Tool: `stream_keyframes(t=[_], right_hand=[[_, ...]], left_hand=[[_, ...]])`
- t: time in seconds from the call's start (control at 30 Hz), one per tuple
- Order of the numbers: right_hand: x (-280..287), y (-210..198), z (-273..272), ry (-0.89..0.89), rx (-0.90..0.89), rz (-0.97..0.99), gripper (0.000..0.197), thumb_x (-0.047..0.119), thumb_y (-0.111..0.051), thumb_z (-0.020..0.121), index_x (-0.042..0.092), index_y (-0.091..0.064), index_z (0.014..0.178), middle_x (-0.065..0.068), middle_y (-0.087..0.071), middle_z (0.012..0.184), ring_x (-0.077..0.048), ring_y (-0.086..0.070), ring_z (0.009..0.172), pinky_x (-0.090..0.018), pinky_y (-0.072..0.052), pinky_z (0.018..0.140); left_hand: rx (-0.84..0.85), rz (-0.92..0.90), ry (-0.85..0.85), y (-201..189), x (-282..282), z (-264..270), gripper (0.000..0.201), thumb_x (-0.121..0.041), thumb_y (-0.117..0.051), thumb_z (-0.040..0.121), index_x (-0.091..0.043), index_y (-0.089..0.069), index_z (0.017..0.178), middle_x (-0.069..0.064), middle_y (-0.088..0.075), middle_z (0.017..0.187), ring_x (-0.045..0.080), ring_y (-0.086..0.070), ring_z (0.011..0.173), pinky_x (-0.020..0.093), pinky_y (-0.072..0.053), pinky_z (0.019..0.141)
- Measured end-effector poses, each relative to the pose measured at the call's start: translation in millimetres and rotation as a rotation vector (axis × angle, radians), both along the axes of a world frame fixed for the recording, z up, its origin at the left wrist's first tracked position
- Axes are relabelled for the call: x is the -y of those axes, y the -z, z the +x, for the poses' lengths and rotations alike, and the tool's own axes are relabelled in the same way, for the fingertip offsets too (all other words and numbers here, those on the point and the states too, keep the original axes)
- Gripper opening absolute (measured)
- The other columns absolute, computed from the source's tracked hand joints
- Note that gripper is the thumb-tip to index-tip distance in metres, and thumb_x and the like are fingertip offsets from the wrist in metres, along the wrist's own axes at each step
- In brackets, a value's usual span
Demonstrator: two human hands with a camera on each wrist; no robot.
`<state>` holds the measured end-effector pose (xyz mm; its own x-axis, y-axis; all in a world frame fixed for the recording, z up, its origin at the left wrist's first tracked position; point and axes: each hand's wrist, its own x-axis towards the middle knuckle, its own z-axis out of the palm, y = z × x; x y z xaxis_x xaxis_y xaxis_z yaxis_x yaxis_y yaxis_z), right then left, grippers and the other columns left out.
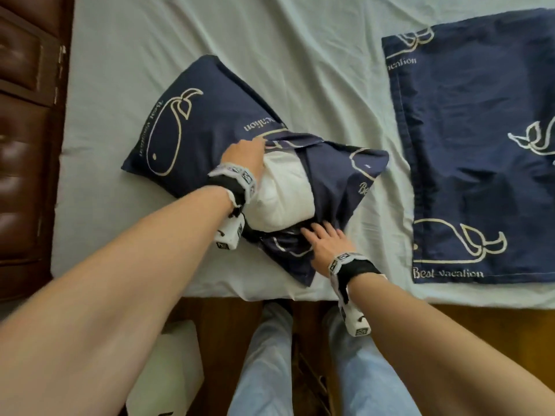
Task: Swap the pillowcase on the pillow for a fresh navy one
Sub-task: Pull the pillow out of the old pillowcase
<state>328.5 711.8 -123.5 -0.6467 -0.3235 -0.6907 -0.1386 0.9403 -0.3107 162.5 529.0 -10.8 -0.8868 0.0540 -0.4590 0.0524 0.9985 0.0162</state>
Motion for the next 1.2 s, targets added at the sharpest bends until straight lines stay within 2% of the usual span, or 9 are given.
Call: stream_keyframes(t=[0.1,0.2,0.27,0.33,0.47,0.6,0.77,0.93,1.2], right_hand=[[-3,-9,-23,0.126,-0.023,-0.099,0.053,0.02,-0.046,0.091,0.03,-0.043,0.143,0.005,-0.04,0.151,-0.027,-0.028,0.143,-0.042,-0.036,0.111],[-8,-26,-41,0.212,-0.072,-0.063,0.028,0.031,-0.044,0.092,0.028,-0.066,0.11,0.002,-0.065,0.113,-0.026,-0.054,0.115,-0.037,-0.049,0.078],[-7,-35,-48,0.318,-0.147,-0.087,0.032,0.047,-0.048,0.09,0.025,-0.062,0.109,0.002,-0.061,0.113,-0.025,-0.06,0.105,-0.037,-0.05,0.077],[-2,-38,-50,0.379,-0.158,-0.122,0.053,0.056,-0.056,0.085,0.029,-0.045,0.13,0.002,-0.048,0.132,-0.026,-0.059,0.109,-0.041,-0.052,0.082],[5,-38,-57,0.376,-0.19,-0.095,0.087,0.053,-0.065,0.083,0.044,-0.01,0.15,-0.002,-0.012,0.16,-0.031,-0.049,0.124,-0.045,-0.052,0.082],[-1,-24,-67,0.404,-0.129,-0.078,0.088,0.051,-0.062,0.088,0.033,-0.008,0.154,0.001,-0.007,0.164,-0.029,-0.046,0.132,-0.045,-0.049,0.089],[-39,-17,-71,0.46,-0.141,-0.075,0.068,0.032,-0.053,0.096,0.03,-0.018,0.154,-0.001,-0.029,0.156,-0.03,-0.047,0.131,-0.045,-0.046,0.095],[-48,-14,-74,0.46,-0.131,0.026,0.072,0.043,-0.062,0.09,0.028,-0.025,0.149,-0.006,-0.033,0.149,-0.035,-0.048,0.126,-0.047,-0.048,0.089],[26,-27,-90,0.288,-0.174,0.137,0.022,0.033,-0.051,0.098,0.015,-0.054,0.11,-0.012,-0.06,0.117,-0.037,-0.058,0.107,-0.039,-0.039,0.073]], left_hand=[[0.13,0.066,-0.014,18,2,28,0.027,-0.01,-0.04,0.091,-0.013,-0.051,0.115,0.018,-0.061,0.116,0.04,-0.057,0.105,0.041,-0.043,0.082],[0.279,0.14,-0.069,34,8,45,0.034,-0.016,-0.047,0.089,-0.024,-0.054,0.122,0.007,-0.06,0.124,0.03,-0.054,0.113,0.031,-0.038,0.081],[0.336,0.151,-0.076,30,10,50,0.045,-0.024,-0.054,0.085,-0.028,-0.054,0.129,0.001,-0.055,0.133,0.026,-0.052,0.12,0.028,-0.039,0.083],[0.359,0.118,-0.062,25,11,54,0.056,-0.035,-0.06,0.079,-0.031,-0.052,0.134,0.002,-0.046,0.138,0.025,-0.049,0.124,0.033,-0.044,0.088],[0.302,0.05,-0.033,19,2,61,0.073,-0.06,-0.06,0.07,-0.032,-0.048,0.137,0.004,-0.041,0.134,0.025,-0.045,0.124,0.04,-0.044,0.089],[0.138,0.119,0.077,29,-20,63,0.082,-0.074,-0.066,0.059,-0.026,-0.051,0.124,0.0,-0.045,0.122,0.02,-0.048,0.116,0.037,-0.043,0.085],[0.199,0.016,0.16,58,-65,58,0.094,-0.066,-0.074,0.06,-0.014,-0.043,0.132,0.004,-0.043,0.125,0.025,-0.045,0.12,0.038,-0.044,0.09],[0.208,-0.105,0.117,76,-68,61,0.032,-0.014,-0.048,0.096,-0.014,-0.056,0.126,0.007,-0.054,0.127,0.027,-0.049,0.122,0.038,-0.048,0.089],[0.252,-0.196,0.048,55,15,85,0.03,-0.006,-0.044,0.095,-0.015,-0.062,0.117,0.007,-0.064,0.118,0.027,-0.059,0.113,0.033,-0.045,0.077]])
